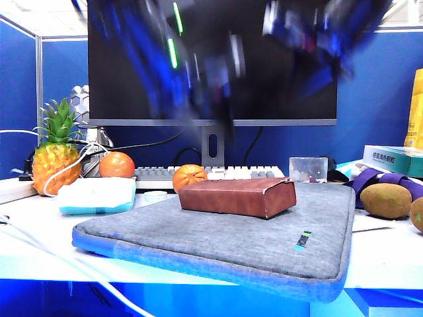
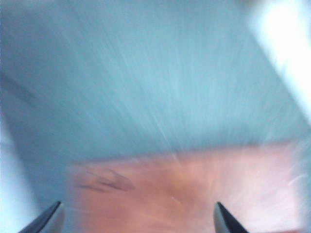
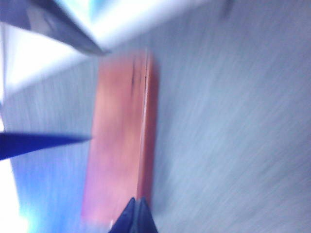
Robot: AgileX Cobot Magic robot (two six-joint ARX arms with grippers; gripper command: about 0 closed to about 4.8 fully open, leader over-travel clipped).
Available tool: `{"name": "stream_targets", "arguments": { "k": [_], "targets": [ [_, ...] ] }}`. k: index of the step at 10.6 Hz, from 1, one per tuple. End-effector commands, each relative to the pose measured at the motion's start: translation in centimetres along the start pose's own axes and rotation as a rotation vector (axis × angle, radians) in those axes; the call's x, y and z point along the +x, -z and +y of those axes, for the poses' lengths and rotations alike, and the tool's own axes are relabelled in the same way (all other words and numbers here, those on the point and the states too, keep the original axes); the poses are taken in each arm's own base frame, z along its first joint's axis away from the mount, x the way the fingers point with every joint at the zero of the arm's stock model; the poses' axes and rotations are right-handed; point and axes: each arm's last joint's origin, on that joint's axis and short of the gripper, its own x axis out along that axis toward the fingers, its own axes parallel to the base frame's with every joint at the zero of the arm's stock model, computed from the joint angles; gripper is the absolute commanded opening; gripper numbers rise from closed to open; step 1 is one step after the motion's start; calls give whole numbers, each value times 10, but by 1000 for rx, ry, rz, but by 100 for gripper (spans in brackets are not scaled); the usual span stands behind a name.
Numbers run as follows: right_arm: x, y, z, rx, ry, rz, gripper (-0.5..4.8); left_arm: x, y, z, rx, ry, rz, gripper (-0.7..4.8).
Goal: Close the glasses case.
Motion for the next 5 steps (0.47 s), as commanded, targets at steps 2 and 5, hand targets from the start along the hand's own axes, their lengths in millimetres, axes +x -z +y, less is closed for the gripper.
{"name": "stream_targets", "arguments": {
  "k": [2, 5],
  "targets": [
    [-100, -12, 43, -161, 204, -321, -2, -143, -26, -4, 56, -234, -299, 398],
    [-158, -1, 74, -219, 324, -483, -2, -213, 0, -17, 87, -398, -470, 398]
  ]
}}
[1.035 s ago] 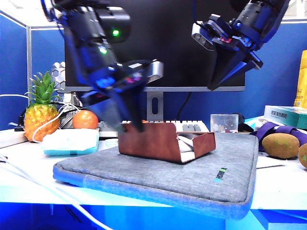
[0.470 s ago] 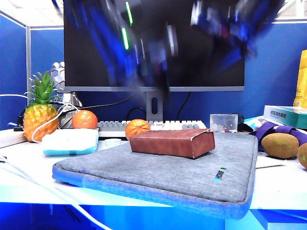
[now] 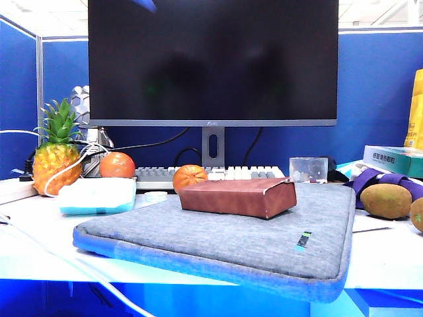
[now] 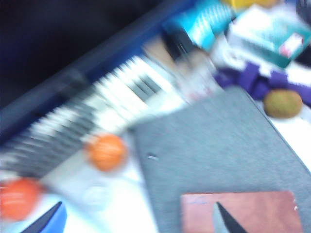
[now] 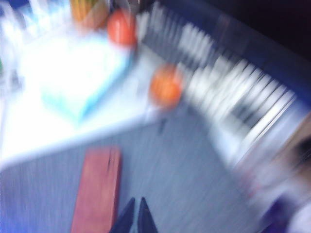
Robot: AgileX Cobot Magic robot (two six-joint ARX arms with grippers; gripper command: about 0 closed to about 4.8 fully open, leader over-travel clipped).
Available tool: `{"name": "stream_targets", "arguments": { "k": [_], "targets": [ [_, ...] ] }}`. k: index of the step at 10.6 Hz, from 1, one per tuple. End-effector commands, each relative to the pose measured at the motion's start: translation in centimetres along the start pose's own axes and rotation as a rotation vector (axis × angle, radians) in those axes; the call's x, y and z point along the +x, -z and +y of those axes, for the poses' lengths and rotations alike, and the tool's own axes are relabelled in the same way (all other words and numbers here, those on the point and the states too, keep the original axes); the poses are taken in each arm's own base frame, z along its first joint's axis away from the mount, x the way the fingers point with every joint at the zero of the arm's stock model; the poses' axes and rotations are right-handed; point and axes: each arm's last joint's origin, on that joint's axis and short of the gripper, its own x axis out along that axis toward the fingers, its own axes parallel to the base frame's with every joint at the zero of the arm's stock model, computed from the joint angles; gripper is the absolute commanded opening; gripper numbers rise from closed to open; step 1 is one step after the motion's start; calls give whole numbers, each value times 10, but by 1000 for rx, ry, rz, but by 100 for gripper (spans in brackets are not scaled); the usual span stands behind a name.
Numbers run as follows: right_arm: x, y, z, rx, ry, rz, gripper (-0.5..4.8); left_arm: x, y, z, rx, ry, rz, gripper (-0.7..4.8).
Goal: Close the glasses case.
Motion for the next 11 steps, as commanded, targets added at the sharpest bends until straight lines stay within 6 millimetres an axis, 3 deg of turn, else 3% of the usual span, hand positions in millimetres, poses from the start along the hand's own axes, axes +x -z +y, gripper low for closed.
{"name": "stream_targets", "arguments": {
  "k": [1, 3, 5, 9, 11],
  "targets": [
    [-52, -9, 15, -62, 126, -151, -2, -58, 9, 3, 28, -163, -158, 398],
    [-77, 12, 31, -42, 147, -236, -2, -90, 38, -9, 28, -233, -222, 398],
    [-85, 54, 45, 25, 152, -259, -2, -107, 68, -20, 4, -254, -239, 398],
    [-98, 141, 75, 188, 208, -399, -2, -142, 104, -34, -152, -314, -312, 397],
    [-107, 173, 87, 258, 210, -523, -2, -151, 120, -40, -202, -356, -314, 394]
  ]
}}
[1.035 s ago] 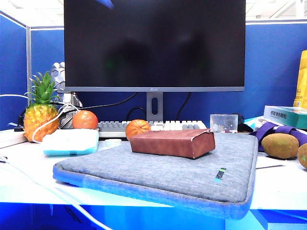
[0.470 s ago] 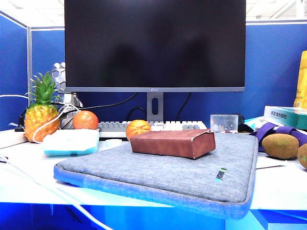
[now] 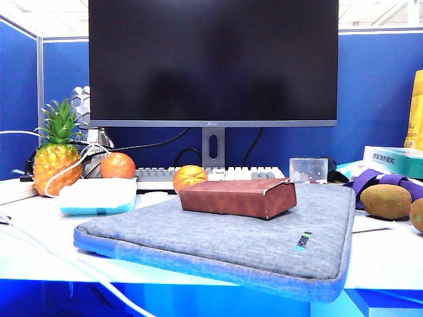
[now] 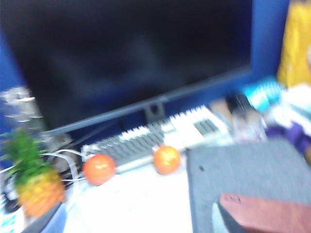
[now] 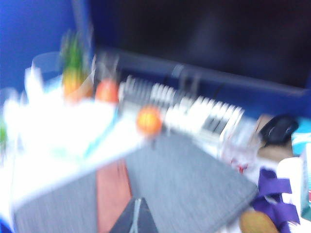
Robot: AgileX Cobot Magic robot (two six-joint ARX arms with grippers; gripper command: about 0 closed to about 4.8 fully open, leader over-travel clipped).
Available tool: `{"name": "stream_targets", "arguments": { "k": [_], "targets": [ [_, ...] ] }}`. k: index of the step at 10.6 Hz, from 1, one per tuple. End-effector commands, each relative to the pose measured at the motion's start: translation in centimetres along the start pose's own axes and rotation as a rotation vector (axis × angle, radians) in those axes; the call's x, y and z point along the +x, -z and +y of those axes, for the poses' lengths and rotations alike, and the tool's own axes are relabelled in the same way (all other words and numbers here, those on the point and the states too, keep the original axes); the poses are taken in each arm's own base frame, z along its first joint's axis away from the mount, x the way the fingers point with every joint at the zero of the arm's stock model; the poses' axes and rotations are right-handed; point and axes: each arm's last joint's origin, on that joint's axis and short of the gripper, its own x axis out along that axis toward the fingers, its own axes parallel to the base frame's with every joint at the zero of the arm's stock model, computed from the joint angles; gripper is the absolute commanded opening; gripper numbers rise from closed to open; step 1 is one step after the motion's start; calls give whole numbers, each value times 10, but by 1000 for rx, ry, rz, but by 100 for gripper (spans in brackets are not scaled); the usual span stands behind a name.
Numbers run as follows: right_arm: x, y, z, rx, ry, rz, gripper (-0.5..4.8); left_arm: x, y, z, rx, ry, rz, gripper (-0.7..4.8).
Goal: Close the glasses case.
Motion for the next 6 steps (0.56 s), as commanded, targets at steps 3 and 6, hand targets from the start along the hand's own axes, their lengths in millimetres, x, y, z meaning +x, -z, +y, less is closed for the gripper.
{"name": "stream_targets", "arguments": {
  "k": [3, 6],
  "targets": [
    [-18, 46, 2, 194, 1, -128, -2, -10, 48, -6, -136, -57, 113, 394],
    [-1, 84, 1, 247, -70, 22, -2, 1, 90, -16, -183, -28, 234, 393]
  ]
}}
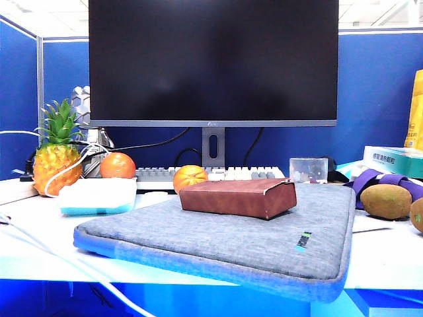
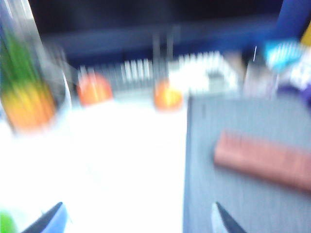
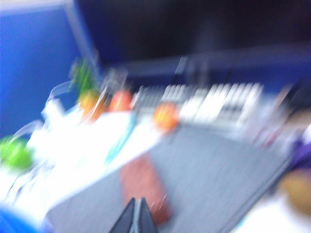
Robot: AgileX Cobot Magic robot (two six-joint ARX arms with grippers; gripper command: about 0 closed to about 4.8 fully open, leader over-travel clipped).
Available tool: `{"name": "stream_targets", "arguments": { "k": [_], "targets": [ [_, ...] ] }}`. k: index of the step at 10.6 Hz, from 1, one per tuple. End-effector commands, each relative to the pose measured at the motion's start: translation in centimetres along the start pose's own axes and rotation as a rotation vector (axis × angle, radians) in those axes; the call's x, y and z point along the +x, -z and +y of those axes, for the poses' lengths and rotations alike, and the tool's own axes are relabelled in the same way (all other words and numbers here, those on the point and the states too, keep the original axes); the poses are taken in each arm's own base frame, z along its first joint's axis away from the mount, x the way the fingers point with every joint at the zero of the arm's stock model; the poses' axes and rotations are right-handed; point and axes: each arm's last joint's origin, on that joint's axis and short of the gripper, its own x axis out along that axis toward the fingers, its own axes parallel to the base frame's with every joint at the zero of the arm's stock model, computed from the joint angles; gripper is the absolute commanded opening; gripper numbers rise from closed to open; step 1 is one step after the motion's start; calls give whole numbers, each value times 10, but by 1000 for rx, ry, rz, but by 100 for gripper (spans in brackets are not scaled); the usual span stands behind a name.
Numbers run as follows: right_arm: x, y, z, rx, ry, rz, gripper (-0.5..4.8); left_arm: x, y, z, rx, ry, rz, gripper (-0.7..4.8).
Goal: Close the glasses case.
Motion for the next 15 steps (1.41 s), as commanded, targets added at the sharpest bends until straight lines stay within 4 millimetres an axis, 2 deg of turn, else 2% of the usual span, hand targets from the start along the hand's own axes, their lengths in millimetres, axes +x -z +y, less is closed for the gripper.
{"name": "stream_targets", "arguments": {
  "k": [1, 4, 5, 6, 7, 10, 12, 13, 14, 15],
  "targets": [
    [11, 30, -8, 42, -43, 115, -2, 12, 28, -4, -29, 33, 75, 394],
    [16, 50, -14, 66, -28, 175, -1, 17, 49, -6, -35, 52, 156, 394],
    [17, 55, -14, 82, -51, 197, -1, 16, 52, -6, -85, 76, 189, 395],
    [20, 75, -16, 169, -161, 288, -1, 16, 55, -6, -120, 69, 222, 395],
    [22, 77, -19, 161, -87, 268, -1, 16, 55, -6, -120, 69, 222, 395],
    [23, 72, -19, 143, -88, 207, -1, 16, 55, -6, -120, 69, 221, 395],
    [25, 79, -21, 151, -88, 206, -1, 7, 58, -5, -129, 73, 171, 395],
    [29, 94, -25, 185, -73, 213, 0, 1, 61, -3, -136, 75, 125, 395],
    [29, 93, -27, 178, -27, 177, 0, -10, 77, 12, -182, -81, 19, 395],
    [29, 94, -28, 175, -3, 179, 0, -11, 84, 14, -190, -113, -5, 395]
  ]
}}
